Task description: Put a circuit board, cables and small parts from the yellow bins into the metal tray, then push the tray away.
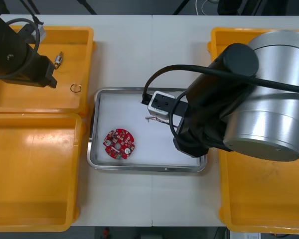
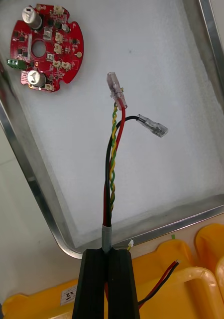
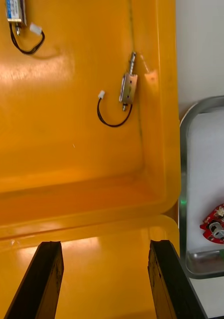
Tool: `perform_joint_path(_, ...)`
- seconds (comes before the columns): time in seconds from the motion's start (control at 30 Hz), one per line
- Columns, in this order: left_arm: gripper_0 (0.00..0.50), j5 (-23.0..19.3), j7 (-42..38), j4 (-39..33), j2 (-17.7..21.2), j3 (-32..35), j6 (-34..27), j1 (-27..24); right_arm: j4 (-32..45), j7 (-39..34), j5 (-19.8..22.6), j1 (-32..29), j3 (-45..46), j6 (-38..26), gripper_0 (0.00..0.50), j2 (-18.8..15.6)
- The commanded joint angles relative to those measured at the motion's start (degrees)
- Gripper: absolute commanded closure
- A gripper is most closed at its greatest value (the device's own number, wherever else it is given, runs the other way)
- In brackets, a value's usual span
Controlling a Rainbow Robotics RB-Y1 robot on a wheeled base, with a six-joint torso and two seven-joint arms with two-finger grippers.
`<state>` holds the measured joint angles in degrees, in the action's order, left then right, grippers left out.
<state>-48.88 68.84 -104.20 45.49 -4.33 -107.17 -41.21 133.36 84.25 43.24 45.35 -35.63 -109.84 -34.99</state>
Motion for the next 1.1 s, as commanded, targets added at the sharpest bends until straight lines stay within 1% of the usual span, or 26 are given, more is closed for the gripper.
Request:
perform_joint_path(0.03,0.0,-0.6,5.5,5.8,2.3,1.2,2.9,-6.4,-2.6,1.7,-4.2,3.2,-5.9,0.2,0.5,1.0)
perform_joint_path(0.13,0.0,-0.3,8.4,9.9,2.3,1.1,5.5,-7.7,-3.7,2.5,-7.5,3.2,-8.7,1.8,0.5,1.0)
perform_joint_path(0.2,0.0,-0.2,10.3,12.8,2.3,0.6,7.2,-8.5,-4.6,2.9,-9.0,3.2,-10.1,3.1,0.5,1.0)
perform_joint_path(0.3,0.0,1.3,13.0,16.5,2.3,-1.2,9.7,-10.2,-6.6,3.5,-10.4,3.2,-11.9,5.7,0.5,1.3)
perform_joint_path(0.37,0.0,2.0,14.5,18.5,2.3,-2.4,11.7,-11.0,-8.3,3.7,-10.5,3.2,-12.6,7.3,0.5,1.8)
perform_joint_path(0.43,0.0,2.7,16.4,20.9,2.3,-3.7,15.1,-11.5,-10.5,4.1,-10.5,3.2,-13.3,9.3,0.5,2.4)
perform_joint_path(0.57,0.0,3.0,19.4,24.6,2.0,-4.8,20.3,-12.1,-13.4,4.3,-11.2,3.2,-15.5,12.5,0.5,2.6)
perform_joint_path(0.67,0.0,3.9,22.0,27.9,1.0,-5.0,23.7,-12.8,-15.6,3.9,-11.9,3.2,-18.0,15.8,0.5,2.6)
perform_joint_path(0.73,0.0,5.6,24.1,30.4,-0.1,-4.9,25.3,-13.6,-17.7,4.1,-11.9,3.2,-18.9,17.3,0.5,3.0)
perform_joint_path(0.9,0.0,6.2,27.9,36.6,-2.0,-4.9,29.5,-15.7,-21.7,4.8,-9.7,3.2,-19.1,18.4,0.5,4.6)
perform_joint_path(1.0,0.0,6.3,28.7,39.9,-3.1,-5.0,32.6,-16.6,-22.1,4.8,-9.5,3.2,-19.2,18.3,0.5,4.8)
perform_joint_path(1.07,0.0,6.4,28.9,41.5,-4.0,-4.9,34.4,-16.9,-22.1,4.9,-9.7,3.2,-19.1,18.3,0.312,4.6)
perform_joint_path(1.1,0.0,6.7,28.9,42.2,-4.6,-4.9,35.6,-17.1,-22.1,4.9,-9.7,3.2,-19.2,18.4,0.141,4.5)
